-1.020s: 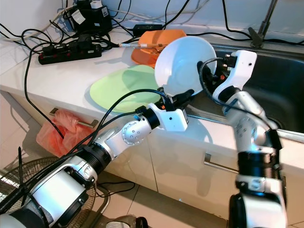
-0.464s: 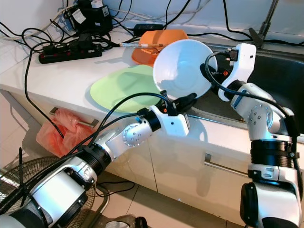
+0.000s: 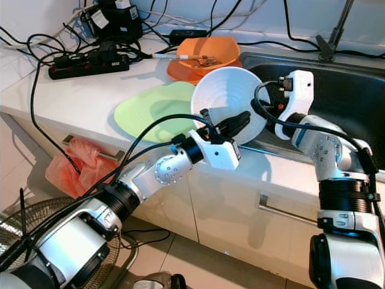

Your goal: Kitchen organization

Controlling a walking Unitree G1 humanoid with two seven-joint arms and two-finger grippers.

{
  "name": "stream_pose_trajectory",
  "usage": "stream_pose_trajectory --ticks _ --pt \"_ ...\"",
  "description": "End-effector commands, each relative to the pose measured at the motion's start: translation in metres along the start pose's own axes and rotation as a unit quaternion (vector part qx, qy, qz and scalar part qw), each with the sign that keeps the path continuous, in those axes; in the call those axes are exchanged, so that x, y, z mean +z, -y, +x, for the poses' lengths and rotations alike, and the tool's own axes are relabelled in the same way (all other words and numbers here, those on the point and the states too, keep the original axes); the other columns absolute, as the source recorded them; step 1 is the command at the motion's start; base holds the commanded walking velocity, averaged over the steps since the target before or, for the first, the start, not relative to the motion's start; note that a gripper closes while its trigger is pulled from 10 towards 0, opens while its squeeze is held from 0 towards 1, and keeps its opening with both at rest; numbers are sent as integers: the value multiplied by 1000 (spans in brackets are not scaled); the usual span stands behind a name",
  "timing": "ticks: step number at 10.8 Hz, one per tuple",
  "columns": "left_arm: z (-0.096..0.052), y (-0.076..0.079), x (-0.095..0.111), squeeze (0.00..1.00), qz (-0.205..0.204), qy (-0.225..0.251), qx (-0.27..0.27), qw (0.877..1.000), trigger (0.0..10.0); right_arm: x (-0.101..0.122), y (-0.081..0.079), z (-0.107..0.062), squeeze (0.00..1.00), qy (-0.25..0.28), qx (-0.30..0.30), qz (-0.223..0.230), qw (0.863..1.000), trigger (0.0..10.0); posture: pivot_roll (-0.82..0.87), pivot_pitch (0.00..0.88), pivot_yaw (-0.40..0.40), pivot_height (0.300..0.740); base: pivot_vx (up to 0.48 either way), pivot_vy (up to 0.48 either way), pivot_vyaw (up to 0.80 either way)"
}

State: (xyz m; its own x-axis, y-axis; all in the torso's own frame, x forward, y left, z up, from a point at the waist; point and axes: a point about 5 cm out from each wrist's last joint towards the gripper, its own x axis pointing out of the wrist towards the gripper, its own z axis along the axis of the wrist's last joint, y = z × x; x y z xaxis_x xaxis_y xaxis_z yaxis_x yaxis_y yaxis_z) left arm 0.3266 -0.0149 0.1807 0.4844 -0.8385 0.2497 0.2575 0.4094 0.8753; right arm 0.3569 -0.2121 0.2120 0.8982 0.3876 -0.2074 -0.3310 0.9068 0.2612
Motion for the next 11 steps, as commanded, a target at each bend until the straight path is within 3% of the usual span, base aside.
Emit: stream_pose_trajectory --ticks 1,2,5,9,10,11 --pt "-1 -1 2 0 -1 6 10 1000 10000 0 -1 1 0 -8 1 -8 1000 0 110 48 80 740 0 0 0" --pt "-1 -2 2 1000 -24 6 17 1000 10000 -1 -1 1 0 -6 0 -5 1000 0 110 48 80 740 0 0 0" --pt "-3 -1 11 1000 -68 46 15 996 10000 1 4 1 0 23 -29 17 999 0 113 46 84 740 0 0 0" --pt "-3 1 19 1000 -87 73 4 994 10000 4 6 3 0 48 -50 36 997 0 115 47 81 740 0 0 0" --pt "-4 -2 20 1000 -97 78 6 992 10000 10 17 1 0 95 -103 63 988 0 118 46 81 740 0 0 0" --pt "-5 -2 20 1000 -99 79 5 992 10000 12 20 0 0 106 -116 67 985 0 119 46 82 740 0 0 0"
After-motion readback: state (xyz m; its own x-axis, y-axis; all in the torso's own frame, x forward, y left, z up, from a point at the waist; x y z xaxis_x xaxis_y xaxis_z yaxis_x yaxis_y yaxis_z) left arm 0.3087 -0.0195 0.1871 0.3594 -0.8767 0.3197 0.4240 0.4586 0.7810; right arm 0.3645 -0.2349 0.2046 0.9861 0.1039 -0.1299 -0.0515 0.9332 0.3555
